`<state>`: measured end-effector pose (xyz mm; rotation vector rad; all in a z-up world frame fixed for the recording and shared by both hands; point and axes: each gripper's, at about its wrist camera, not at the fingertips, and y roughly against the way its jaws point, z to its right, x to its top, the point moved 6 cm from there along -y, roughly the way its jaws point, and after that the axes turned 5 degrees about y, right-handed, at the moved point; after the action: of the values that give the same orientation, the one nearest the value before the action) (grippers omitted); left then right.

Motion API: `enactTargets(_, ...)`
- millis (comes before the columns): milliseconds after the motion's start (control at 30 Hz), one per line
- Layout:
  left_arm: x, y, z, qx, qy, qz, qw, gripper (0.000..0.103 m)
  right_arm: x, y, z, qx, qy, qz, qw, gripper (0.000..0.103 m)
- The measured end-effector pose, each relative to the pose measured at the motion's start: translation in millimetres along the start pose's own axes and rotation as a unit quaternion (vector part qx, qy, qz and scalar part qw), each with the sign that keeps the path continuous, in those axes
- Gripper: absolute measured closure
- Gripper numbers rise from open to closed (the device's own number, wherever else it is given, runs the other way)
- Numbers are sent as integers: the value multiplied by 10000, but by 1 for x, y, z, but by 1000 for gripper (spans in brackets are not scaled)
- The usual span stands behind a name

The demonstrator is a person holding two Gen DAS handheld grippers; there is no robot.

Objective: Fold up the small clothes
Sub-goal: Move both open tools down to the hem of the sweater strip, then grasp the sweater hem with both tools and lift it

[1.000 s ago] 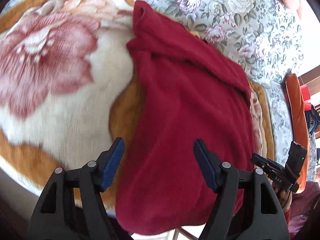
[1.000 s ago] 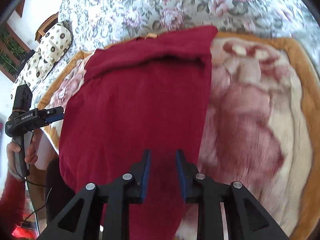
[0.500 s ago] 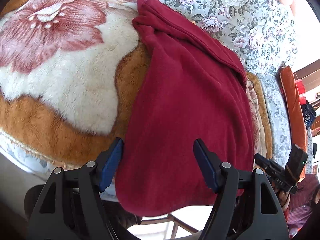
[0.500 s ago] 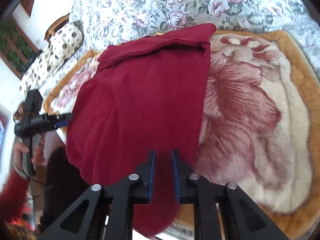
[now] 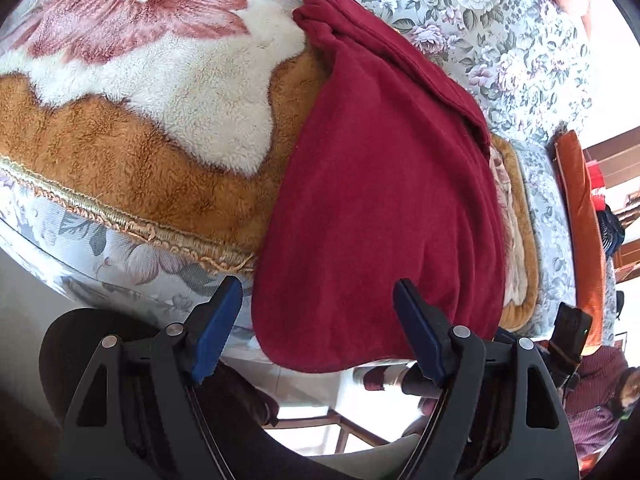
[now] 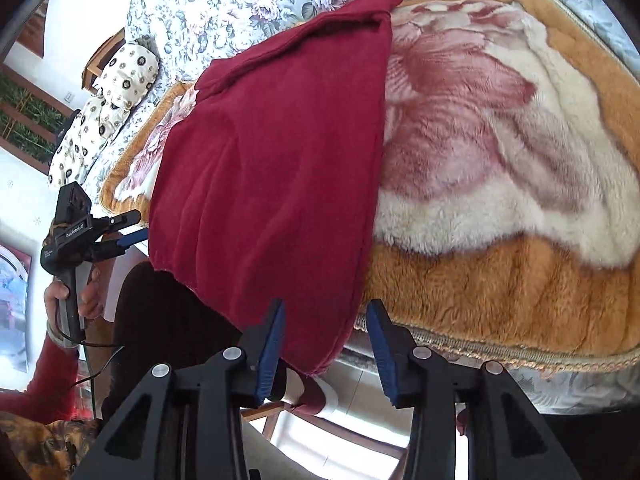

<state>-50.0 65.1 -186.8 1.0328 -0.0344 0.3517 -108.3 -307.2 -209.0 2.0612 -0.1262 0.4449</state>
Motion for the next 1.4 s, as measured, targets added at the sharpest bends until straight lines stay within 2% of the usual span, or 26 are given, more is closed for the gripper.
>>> enactTargets(133,-4,-3,1,272,-235,-29,9993,25,-3,-4,1,32,-21,-38,10000,60)
enactTargets(367,-10,-9,1,655,-287,-39,9974,25,-2,-6,-3,-44,34,-129,9999,59)
enactTargets(500,-15,-10,4,883,-539,-34,9946,25,-2,-10,-7,-81,42,-206,9997,59)
enactTargets(733,-19,-13,-1,886,-499,-79,9948,25,-4,-13,-9,-56,-14,-265,9996,59)
enactTargets(1033,-31,-22,-9,433,-344,-313,9980,25,-7,-17,-6,95,-123,-287,9995,59)
enactTargets(1233,-30,-30,-1,-82,-153,-405,9990,25,-7,-22,-6,133,-160,-310,9993,57)
enactTargets(1367,-34,-38,5,-248,-164,-565,9980,25,-8,-32,-8,394,-202,-468,9979,58)
enactTargets(1400,-36,-41,5,-306,-101,-611,9976,31,-8,-35,-10,448,-163,-491,9977,64)
